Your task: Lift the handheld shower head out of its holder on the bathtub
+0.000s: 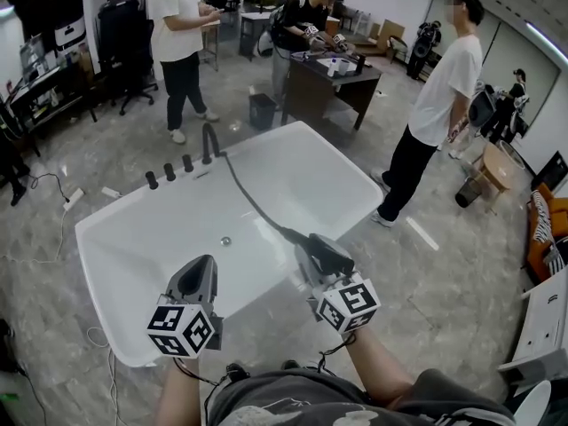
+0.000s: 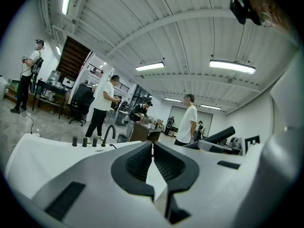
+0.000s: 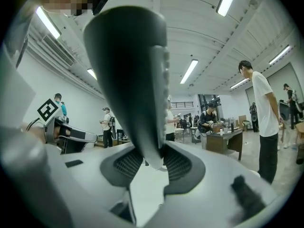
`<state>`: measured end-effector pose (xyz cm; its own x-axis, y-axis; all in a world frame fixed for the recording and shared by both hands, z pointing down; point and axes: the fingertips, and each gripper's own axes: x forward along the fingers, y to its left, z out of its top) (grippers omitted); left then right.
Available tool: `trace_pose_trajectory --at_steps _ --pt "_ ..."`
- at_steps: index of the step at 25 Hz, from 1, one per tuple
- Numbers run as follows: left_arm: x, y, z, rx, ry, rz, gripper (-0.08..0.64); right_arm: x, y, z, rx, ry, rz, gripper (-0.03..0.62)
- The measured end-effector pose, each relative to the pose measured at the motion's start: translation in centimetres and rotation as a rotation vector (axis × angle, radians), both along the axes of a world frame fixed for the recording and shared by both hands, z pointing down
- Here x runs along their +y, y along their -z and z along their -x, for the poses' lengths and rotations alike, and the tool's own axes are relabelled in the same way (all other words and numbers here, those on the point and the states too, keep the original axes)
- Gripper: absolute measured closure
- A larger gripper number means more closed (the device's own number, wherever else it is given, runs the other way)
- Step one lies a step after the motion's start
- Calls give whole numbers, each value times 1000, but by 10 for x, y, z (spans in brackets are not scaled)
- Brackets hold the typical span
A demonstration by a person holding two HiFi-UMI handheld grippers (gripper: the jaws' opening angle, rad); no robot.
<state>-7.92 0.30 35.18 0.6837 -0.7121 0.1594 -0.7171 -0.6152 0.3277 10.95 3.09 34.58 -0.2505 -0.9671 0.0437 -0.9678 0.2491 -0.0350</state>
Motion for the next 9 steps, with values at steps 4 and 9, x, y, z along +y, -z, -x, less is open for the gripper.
trace_pose_trajectory --at_steps 4,9 --pt "2 -2 -4 -2 -11 -1 538 1 -2 -1 10 -1 5 453" --pt "-2 -7 3 -9 -25 2 538 -7 -5 9 19 6 14 452"
